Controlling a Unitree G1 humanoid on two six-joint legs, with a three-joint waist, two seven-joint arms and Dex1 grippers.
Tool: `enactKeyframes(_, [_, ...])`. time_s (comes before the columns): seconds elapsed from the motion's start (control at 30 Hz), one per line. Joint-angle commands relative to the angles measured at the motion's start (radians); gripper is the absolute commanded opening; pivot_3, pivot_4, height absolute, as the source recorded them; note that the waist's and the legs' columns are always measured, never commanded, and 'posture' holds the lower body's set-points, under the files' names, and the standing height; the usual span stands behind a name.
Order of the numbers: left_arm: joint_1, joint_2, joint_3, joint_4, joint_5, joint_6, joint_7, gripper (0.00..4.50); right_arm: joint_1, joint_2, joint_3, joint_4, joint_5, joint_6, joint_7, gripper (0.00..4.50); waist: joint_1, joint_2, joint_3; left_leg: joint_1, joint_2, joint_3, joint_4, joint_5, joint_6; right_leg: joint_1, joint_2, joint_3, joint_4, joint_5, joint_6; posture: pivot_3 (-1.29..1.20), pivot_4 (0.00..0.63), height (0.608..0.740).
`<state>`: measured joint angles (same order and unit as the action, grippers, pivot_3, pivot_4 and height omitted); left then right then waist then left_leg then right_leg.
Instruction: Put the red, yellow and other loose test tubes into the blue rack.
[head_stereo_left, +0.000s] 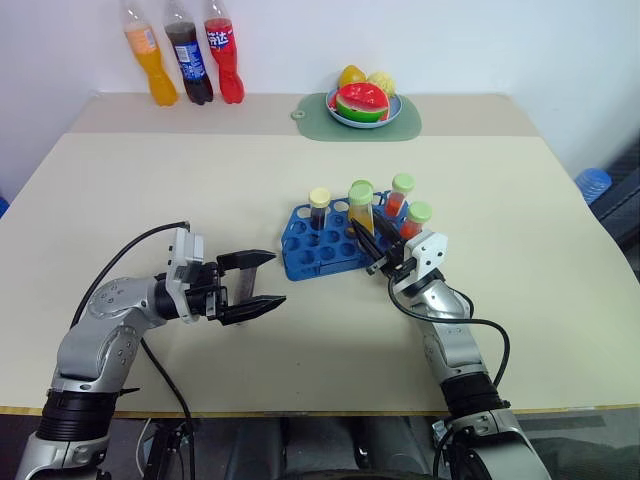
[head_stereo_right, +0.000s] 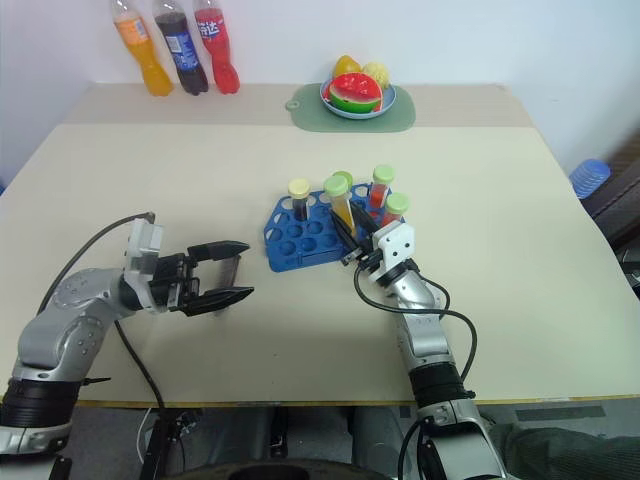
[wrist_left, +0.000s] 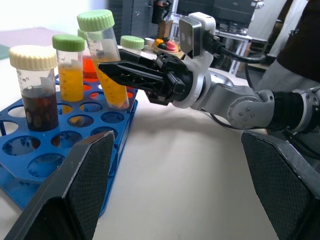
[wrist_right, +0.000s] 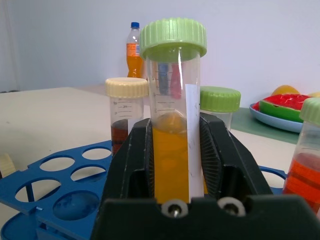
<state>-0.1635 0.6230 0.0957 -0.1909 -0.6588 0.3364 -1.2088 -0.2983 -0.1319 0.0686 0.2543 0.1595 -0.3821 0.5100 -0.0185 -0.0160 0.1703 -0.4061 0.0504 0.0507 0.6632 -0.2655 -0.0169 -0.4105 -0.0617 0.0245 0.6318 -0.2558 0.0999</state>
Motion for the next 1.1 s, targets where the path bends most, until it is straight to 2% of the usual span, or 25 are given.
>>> enactKeyframes(0.03, [-0.002, 0.007, 0.021, -0.017, -0.008, -0.016, -0.003, 4.19, 0.017, -0.003, 0.001, 0.042, -0.015, 0.005, -0.003, 0.79, 0.000, 0.000, 0.000, 0.000, 0.000, 0.000, 0.000, 0.000, 0.000, 0.000, 0.000, 0.000, 0.000, 0.000, 0.000, 0.00, 0.150, 0.740])
enactKeyframes(0.4, [-0.011, -0.002, 0.020, -0.038, -0.023, 0.012, 0.032, 4.19, -0.007, 0.020, -0.018, 0.135, 0.017, -0.068, 0.012, 0.79, -0.003, 0.000, 0.000, 0.001, 0.000, 0.000, 0.000, 0.000, 0.000, 0.001, 0.000, 0.000, 0.000, 0.000, 0.000, 0.00, 0.150, 0.740])
enactKeyframes(0.63, [-0.011, -0.004, 0.027, -0.048, -0.042, 0.033, 0.058, 4.19, 0.044, -0.001, -0.037, 0.095, 0.035, -0.084, 0.018, 0.79, 0.003, 0.000, 0.000, 0.001, 0.000, 0.000, 0.000, 0.000, 0.000, 0.001, -0.001, 0.000, 0.000, 0.000, 0.000, 0.00, 0.150, 0.740])
enactKeyframes(0.7, [-0.009, -0.007, 0.028, -0.051, -0.051, 0.042, 0.072, 4.19, 0.056, -0.023, -0.029, 0.063, -0.006, -0.096, 0.004, 1.82, 0.004, 0.000, 0.000, 0.001, 0.000, 0.000, 0.000, 0.000, 0.000, 0.001, -0.001, 0.000, 0.000, 0.000, 0.000, 0.00, 0.150, 0.740])
enactKeyframes(0.8, [-0.011, -0.009, 0.041, -0.056, -0.071, 0.070, 0.107, 4.19, 0.069, -0.056, -0.019, 0.014, -0.062, -0.090, -0.020, 3.11, 0.002, 0.001, 0.000, 0.000, -0.001, 0.000, 0.000, 0.000, 0.000, 0.001, -0.001, 0.000, -0.001, 0.000, 0.000, 0.00, 0.150, 0.740])
enactKeyframes(0.9, [-0.014, -0.010, 0.060, -0.070, -0.096, 0.117, 0.160, 4.19, 0.090, -0.091, -0.013, -0.045, -0.086, -0.041, -0.023, 3.11, 0.001, 0.001, 0.000, 0.000, 0.000, 0.000, 0.000, 0.000, 0.000, 0.000, -0.001, 0.000, 0.000, 0.000, 0.000, 0.00, 0.150, 0.740])
enactKeyframes(1.03, [-0.020, -0.031, 0.107, -0.171, -0.082, 0.245, 0.446, 4.19, 0.156, -0.201, -0.029, -0.195, -0.093, 0.074, 0.018, 3.11, 0.006, 0.000, 0.001, 0.000, -0.001, -0.001, 0.000, 0.000, 0.000, 0.000, -0.001, 0.000, -0.001, 0.000, 0.000, 0.00, 0.150, 0.740])
enactKeyframes(1.1, [-0.023, 0.015, 0.113, -0.237, -0.019, 0.357, 0.587, 4.19, 0.200, -0.264, -0.040, -0.284, -0.062, 0.141, 0.060, 3.11, 0.005, 0.000, 0.001, -0.001, -0.001, -0.001, 0.000, 0.000, 0.000, 0.000, -0.002, 0.000, -0.001, 0.000, 0.000, 0.00, 0.150, 0.740])
